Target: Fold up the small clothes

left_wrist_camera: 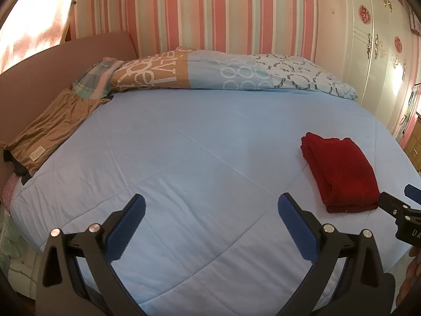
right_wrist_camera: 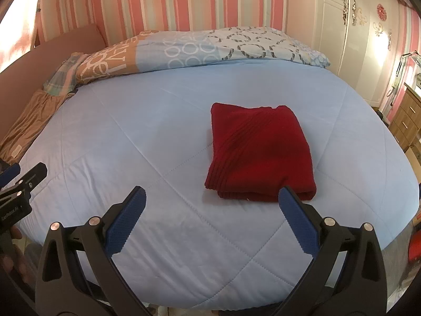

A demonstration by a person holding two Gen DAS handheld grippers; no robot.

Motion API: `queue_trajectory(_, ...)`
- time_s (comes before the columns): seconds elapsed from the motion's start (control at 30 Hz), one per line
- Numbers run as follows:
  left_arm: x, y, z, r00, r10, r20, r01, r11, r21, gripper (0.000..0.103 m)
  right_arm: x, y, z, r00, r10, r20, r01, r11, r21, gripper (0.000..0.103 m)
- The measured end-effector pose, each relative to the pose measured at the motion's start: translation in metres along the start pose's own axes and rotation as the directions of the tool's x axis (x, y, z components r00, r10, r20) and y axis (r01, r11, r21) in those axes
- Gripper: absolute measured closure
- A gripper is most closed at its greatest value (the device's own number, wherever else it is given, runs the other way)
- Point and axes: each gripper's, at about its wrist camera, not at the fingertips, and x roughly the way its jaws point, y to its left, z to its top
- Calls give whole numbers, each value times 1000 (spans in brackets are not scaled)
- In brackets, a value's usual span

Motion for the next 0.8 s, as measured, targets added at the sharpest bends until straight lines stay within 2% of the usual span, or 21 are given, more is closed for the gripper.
queue_trajectory(0.8, 1, 3, -1, 999, 27, 29, -27, 1000, 7, 2, 2, 0, -1, 1000, 9, -6, -9, 1000, -5, 3)
